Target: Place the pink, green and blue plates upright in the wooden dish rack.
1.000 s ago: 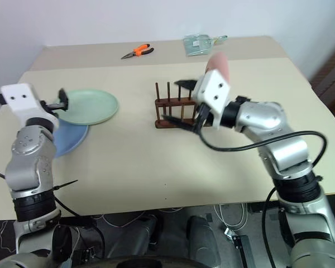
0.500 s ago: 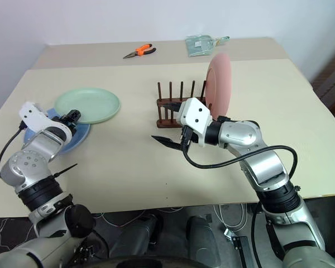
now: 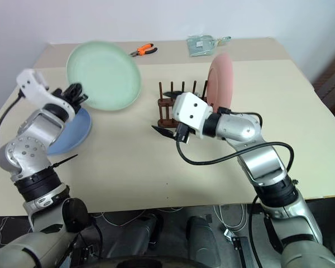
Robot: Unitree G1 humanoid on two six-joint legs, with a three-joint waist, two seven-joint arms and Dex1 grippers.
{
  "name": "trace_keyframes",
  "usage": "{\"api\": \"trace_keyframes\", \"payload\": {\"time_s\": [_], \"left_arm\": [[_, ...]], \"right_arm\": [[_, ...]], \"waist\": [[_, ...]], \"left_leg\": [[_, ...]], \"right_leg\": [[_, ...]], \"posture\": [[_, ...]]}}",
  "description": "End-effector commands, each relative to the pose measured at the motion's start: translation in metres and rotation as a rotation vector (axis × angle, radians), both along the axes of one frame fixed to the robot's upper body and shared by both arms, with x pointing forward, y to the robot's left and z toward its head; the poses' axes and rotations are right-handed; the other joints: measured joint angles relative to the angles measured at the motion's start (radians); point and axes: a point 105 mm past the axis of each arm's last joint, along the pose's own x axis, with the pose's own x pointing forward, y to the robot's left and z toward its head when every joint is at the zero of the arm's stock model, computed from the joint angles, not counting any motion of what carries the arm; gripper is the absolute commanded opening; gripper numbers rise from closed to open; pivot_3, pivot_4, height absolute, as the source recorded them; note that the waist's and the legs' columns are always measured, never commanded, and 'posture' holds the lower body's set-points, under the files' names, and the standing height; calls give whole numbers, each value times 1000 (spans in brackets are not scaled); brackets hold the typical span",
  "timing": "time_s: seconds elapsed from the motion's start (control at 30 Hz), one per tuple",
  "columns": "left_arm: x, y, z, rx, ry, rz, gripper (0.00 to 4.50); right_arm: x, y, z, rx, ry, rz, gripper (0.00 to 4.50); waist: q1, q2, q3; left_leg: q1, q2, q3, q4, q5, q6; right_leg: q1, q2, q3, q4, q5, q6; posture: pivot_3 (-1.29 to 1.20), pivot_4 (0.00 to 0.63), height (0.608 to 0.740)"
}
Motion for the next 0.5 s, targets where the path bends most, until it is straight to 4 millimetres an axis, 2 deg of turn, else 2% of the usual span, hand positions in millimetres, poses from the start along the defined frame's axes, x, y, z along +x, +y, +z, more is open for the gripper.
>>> {"api": "trace_keyframes", "payload": {"time_s": [0.03,0.13,0.33,0.43,0.5], "left_arm": [[-13,-39,41,50,-147,-139,50],[-17,-60,49,30,-156,-197,50],[-20,-77,43,-19,-118,-242,50],[-21,-82,38,-41,-98,-265,0],[-22,-82,36,-33,-93,-270,0]], "right_arm": [[12,12,7,-79,-178,-24,4500],[29,17,9,-136,-288,-75,4500],[56,15,5,-243,-444,-183,4500],[62,9,-1,-265,-452,-219,3602],[62,8,0,-257,-460,-228,2604]], "waist": [[-1,0,0],[-3,0,0],[-3,0,0],[-1,0,0],[-1,0,0]], "left_leg": [[0,0,0,0,0,-1],[0,0,1,-1,2,-3],[0,0,1,-1,3,-4],[0,0,1,-1,3,-4],[0,0,1,-1,3,-4]], "right_leg": [[0,0,0,0,0,0],[0,0,0,0,0,0],[-1,1,1,1,0,0],[-1,1,1,1,0,0],[-1,1,1,1,0,0]], "posture": [[0,150,729],[0,150,729],[0,150,729],[0,150,729],[0,150,729]]}}
